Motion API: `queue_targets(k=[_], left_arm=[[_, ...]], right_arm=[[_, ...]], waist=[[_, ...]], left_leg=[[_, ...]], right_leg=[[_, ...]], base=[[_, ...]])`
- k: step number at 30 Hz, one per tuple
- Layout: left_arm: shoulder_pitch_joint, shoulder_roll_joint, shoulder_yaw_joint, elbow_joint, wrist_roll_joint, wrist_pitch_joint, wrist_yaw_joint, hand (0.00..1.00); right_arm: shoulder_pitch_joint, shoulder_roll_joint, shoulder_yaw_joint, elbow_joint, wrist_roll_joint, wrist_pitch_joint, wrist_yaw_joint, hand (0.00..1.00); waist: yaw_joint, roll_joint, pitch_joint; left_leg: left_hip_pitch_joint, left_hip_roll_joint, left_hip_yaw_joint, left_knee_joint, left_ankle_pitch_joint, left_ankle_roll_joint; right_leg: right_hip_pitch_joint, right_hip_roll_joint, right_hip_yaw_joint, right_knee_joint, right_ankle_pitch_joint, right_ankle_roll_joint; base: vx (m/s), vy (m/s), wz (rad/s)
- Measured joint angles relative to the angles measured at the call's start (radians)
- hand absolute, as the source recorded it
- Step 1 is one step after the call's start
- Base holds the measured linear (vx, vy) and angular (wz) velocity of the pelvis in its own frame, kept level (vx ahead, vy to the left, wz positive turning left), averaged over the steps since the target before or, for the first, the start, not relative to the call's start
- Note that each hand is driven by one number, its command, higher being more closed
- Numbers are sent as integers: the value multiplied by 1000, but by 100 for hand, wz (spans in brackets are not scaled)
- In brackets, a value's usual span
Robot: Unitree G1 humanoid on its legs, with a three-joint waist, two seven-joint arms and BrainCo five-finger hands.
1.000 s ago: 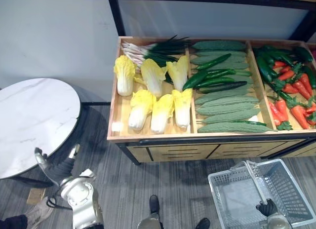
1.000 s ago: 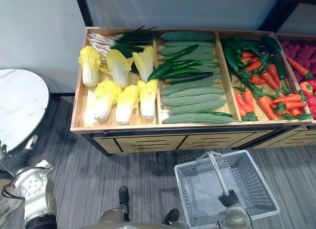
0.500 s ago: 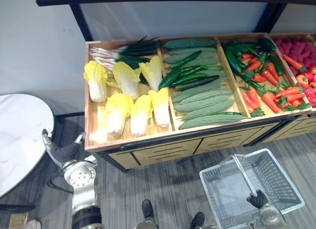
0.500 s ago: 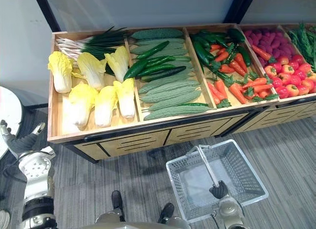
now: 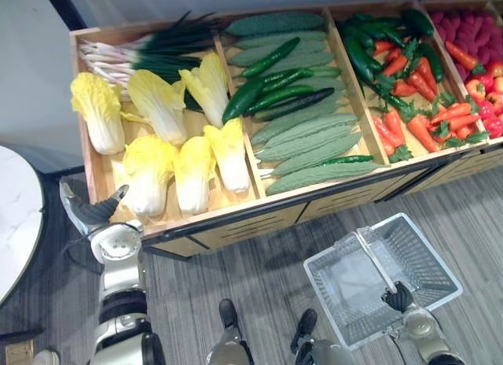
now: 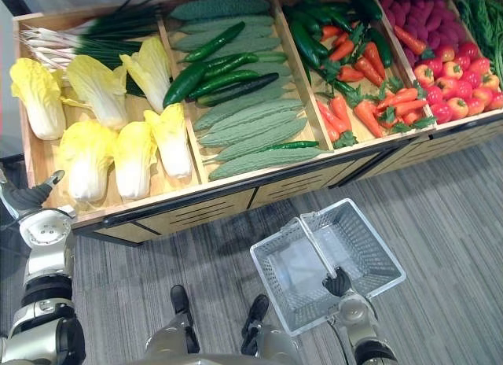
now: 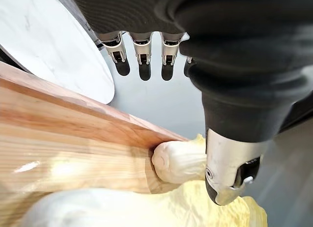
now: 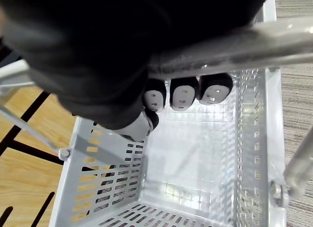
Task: Pick vegetable in the basket
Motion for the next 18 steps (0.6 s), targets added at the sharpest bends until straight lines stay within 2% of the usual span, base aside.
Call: queue_targets(k=[3, 6, 18], left_arm=[[-40, 7, -26, 20, 0, 19, 0, 0], [-65, 10, -50, 20, 38, 20, 0, 0], [-94, 10, -94, 81, 41, 33, 0, 0]], right_arm=[[-6, 0, 1, 0, 0, 0, -3, 100], [-14, 0, 11, 0, 1, 0, -7, 100], [-37, -2, 49, 0, 1, -7, -26, 100]], waist=[[-1, -2, 5], [-2, -7, 25], [-2, -11, 57]], left_leg=[[-18, 0, 1, 0, 1, 0], [-20, -1, 3, 0, 2, -2], [-34, 2, 28, 0, 6, -3]], right_leg=[[-19, -1, 5, 1, 3, -3], [-24, -1, 14, 1, 5, -4], [-57, 7, 57, -9, 32, -14]], base=[[56, 0, -5], [40, 0, -4], [12, -2, -8]])
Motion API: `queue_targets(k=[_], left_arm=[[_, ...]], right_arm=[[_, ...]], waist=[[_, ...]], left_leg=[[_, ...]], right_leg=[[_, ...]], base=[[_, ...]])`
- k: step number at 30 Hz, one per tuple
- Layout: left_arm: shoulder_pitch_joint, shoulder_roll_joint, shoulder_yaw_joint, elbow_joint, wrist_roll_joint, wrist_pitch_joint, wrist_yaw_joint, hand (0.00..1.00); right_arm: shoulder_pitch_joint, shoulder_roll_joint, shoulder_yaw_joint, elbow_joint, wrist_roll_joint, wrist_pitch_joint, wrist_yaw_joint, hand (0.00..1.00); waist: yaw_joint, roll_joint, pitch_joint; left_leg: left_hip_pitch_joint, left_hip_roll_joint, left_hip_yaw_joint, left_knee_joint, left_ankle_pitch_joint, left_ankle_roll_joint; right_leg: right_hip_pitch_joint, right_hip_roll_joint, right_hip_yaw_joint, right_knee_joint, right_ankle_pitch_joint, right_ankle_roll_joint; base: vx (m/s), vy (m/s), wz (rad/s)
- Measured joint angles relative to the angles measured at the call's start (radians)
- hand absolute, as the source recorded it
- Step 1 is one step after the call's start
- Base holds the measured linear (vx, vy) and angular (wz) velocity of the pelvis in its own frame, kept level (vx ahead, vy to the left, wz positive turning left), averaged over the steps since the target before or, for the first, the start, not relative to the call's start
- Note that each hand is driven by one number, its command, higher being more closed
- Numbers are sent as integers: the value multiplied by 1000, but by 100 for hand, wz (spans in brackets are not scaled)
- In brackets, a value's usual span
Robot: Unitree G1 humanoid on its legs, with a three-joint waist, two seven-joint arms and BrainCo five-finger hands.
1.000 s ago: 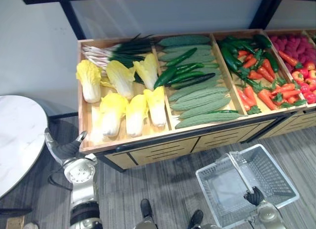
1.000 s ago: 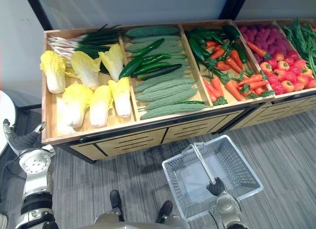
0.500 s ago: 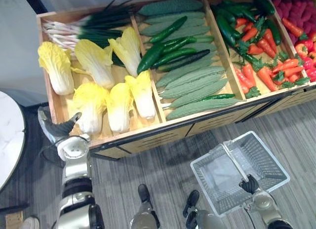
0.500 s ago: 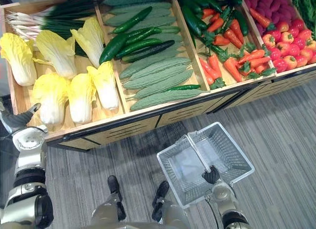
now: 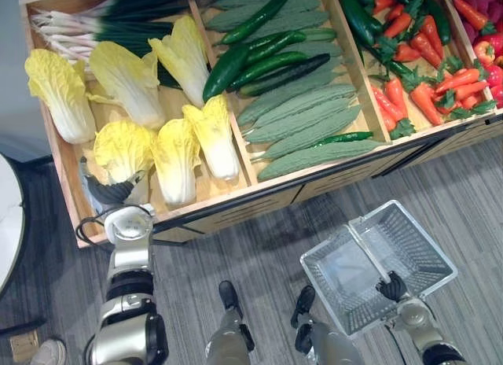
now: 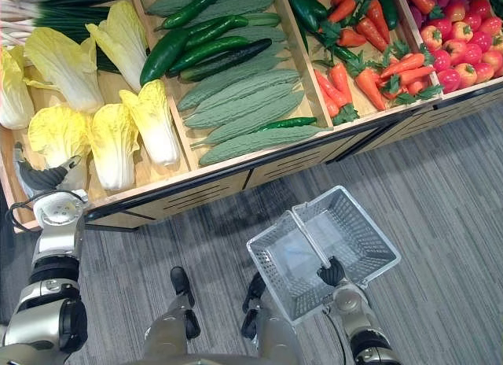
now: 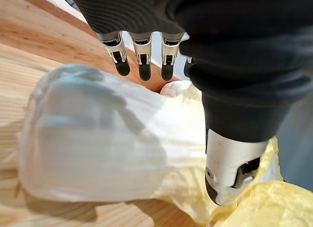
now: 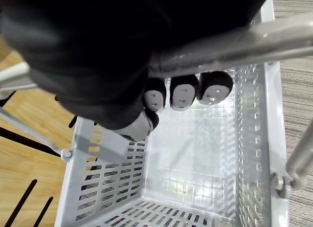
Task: Pick vegetable in the basket
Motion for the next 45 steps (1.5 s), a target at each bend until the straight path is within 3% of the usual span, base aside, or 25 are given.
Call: queue_targets(k=[6, 18, 19, 28, 36, 45], left_arm=[[-15, 0, -9, 92, 2, -1, 2, 0], [-20, 8, -31, 96, 36, -20, -7, 0], [-24, 9, -35, 96, 37, -19, -8, 100], [-85, 68, -74, 134, 61, 2, -26, 100], [-105, 63, -127, 134, 61, 2, -49, 100], [-39, -29, -178, 38, 61, 0, -45, 100]], right_arm=[[-21, 0, 1, 1, 0, -2, -3, 100], [-42, 0, 9, 2, 0, -1, -3, 100], [-44, 0, 12, 2, 0, -1, -2, 100], [-57, -8, 68, 1, 1, -12, -2, 100], [-59, -8, 69, 2, 1, -15, -2, 100], [-62, -8, 67, 31, 1, -15, -3, 100]], waist=[[0, -4, 56], [7, 2, 64], [7, 2, 64], [6, 3, 65], [1, 0, 67], [2, 1, 67]], left_leg=[[1, 2, -1, -2, -1, 0], [-19, -1, -9, -1, 0, 1], [-19, -3, -11, -1, 0, 1], [-38, -9, -29, -1, 5, 5], [-39, -22, -25, -1, 5, 6], [-8, -33, -42, -1, 5, 6]], right_leg=[[-7, 0, 9, -3, 13, 1], [-16, -1, 2, -18, 17, 4], [-15, -1, 0, -19, 17, 4], [-14, -9, -12, -41, 42, 6], [-14, -18, -3, -57, 64, 10], [22, -23, -14, -57, 63, 11]], base=[[-10, 0, -4], [53, -2, 1], [60, 0, 5], [23, 9, 5], [5, 6, -1], [50, -4, 4]])
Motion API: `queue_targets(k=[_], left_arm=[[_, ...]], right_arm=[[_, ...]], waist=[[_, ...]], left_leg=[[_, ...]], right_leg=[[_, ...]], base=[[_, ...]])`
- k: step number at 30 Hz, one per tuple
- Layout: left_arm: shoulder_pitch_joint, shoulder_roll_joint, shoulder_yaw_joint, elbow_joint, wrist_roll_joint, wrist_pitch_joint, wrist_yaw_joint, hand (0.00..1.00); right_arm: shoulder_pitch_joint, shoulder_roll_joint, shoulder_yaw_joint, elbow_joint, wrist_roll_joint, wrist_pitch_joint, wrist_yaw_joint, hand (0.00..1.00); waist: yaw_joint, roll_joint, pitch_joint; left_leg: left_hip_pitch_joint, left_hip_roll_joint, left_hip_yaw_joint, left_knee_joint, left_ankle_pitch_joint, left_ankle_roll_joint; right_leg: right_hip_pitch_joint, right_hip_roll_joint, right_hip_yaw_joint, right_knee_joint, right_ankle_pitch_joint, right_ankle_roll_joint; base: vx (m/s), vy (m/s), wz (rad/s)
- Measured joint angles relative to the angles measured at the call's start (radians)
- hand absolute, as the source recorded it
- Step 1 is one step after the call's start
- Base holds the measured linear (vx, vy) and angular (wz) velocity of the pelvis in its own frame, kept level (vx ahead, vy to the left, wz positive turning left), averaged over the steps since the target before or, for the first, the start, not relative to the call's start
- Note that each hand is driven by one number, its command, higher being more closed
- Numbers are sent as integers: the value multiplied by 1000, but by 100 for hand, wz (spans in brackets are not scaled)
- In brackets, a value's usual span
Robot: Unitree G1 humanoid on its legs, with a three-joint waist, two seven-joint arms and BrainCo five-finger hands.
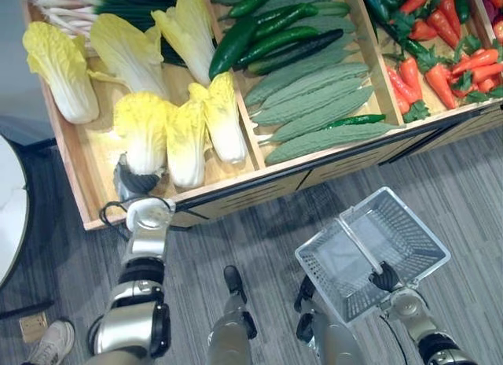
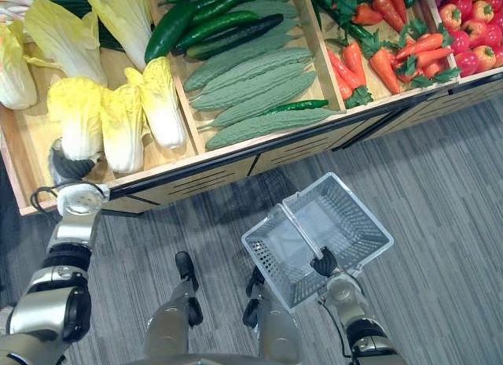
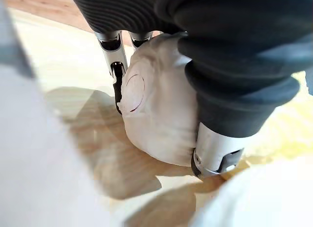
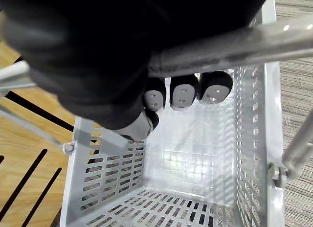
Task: Pick vegetable in the basket
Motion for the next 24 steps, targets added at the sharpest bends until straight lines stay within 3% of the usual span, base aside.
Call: queue_targets(k=[9, 15, 19, 24], left_arm=[[177, -76, -72, -310, 7, -38, -36, 100], [299, -186, -91, -548, 8, -67, -72, 100], [309, -242, -86, -661, 10, -69, -52, 100], [309, -294, -104, -803, 48, -107, 15, 100]], right_arm=[[6, 0, -1, -11, -1, 4, 0, 100], [55, 6, -2, -106, 0, 4, 4, 100], [117, 11, 0, -154, 9, 4, 13, 100], [170, 11, 0, -189, 17, 4, 31, 100]], waist=[[4, 4, 0], [6, 13, -15], [-3, 31, -69], [-16, 31, -127]], left_leg=[[49, -20, -41, -1, -2, 0], [86, -30, -10, -6, -34, 3], [105, -35, 24, -6, -43, 6], [160, -29, 69, -1, -54, 9]], right_leg=[[66, -22, -29, 6, -7, 9], [82, -37, 9, 2, 1, 20], [86, -40, 41, -11, 12, 35], [120, -35, 78, -23, 14, 38]], base=[[35, 19, 13], [19, 32, -14], [90, -2, -22], [119, -16, -23]])
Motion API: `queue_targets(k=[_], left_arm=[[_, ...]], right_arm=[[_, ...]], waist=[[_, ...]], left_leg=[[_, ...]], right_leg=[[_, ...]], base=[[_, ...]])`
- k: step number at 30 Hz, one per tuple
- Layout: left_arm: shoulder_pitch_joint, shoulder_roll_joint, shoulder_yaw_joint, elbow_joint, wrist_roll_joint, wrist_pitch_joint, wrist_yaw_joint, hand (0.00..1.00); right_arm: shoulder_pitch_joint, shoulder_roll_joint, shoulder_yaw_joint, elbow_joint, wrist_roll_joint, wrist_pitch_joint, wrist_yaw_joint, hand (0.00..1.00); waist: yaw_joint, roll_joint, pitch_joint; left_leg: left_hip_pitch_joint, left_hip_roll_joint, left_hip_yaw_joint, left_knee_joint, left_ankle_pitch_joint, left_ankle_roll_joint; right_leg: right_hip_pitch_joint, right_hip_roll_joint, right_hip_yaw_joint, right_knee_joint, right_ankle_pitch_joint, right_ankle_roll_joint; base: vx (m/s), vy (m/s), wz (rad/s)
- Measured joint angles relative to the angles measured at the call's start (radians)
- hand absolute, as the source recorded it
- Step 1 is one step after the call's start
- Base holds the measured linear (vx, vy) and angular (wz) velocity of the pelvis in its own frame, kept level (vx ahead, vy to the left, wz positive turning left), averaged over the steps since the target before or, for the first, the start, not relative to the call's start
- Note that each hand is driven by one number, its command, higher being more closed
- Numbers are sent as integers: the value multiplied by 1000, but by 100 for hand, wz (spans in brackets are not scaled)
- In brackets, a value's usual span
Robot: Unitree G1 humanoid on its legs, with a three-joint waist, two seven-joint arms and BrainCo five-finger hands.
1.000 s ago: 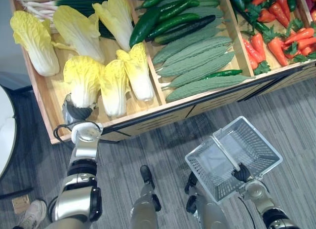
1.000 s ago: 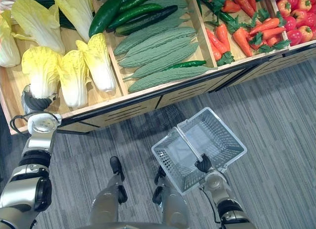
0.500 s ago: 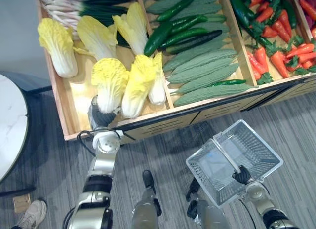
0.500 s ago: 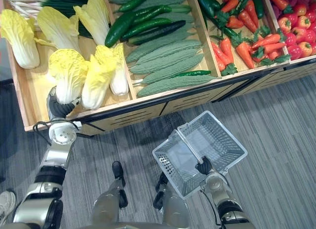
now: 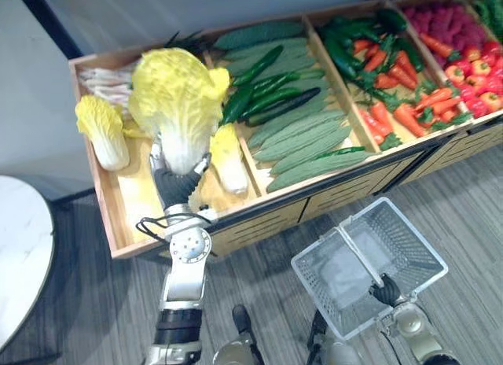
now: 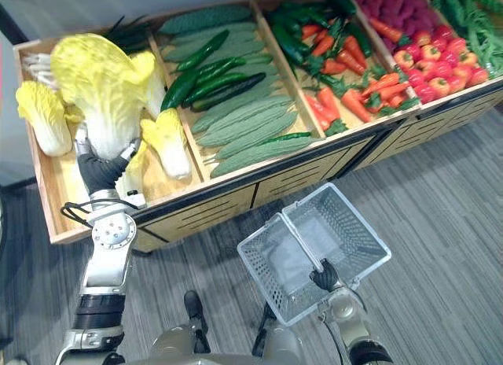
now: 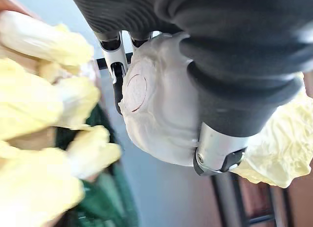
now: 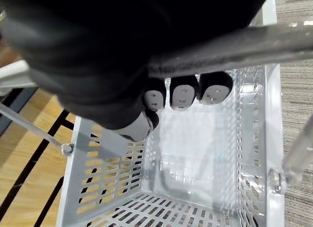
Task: Pick vegetable in the basket
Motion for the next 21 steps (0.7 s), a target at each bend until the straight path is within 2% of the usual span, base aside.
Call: queue_targets(k=[4, 7, 8, 11, 16, 21], left_arm=[[0, -1, -37, -30, 8, -27, 21, 100], [10, 0, -86, -30, 9, -36, 3, 100], [21, 6, -114, -30, 15, -50, -19, 100], [25, 14, -159, -29, 37, -78, -56, 100], [26, 54, -218, -4, 35, -111, -116, 100], [27, 126, -356, 80, 2, -150, -198, 100]], right_arm=[[15, -1, 2, -68, 22, -1, 14, 100], [21, -15, 11, -118, 32, -5, 20, 100], [20, -45, 38, -130, 40, -12, 23, 100], [5, -107, 64, -137, 41, -21, 49, 100], [-50, -201, 100, -137, 41, -24, 64, 100], [-122, -297, 163, -155, 41, -33, 85, 100]], waist=[[-19, 2, -22], [-28, 6, -48], [-43, 14, -63], [-43, 28, -75], [-69, 39, -81], [-66, 43, -88]], left_leg=[[58, 12, 67, -1, -19, -9], [100, 20, 143, -5, -39, -22], [127, 23, 191, -5, -50, -30], [162, 25, 269, -5, -62, -42], [207, 30, 356, -5, -72, -54], [250, 30, 449, -5, -84, -70]], right_leg=[[15, 16, 66, -6, 2, -2], [11, 32, 135, -9, 3, -3], [9, 41, 181, -9, 5, 0], [-3, 59, 256, -9, 22, -5], [-9, 86, 345, -15, 40, -5], [-13, 109, 431, -24, 60, -4]], base=[[77, -38, -52], [33, -43, -80], [35, -42, -82], [34, -45, -84], [5, -40, -57], [-33, -28, -55]])
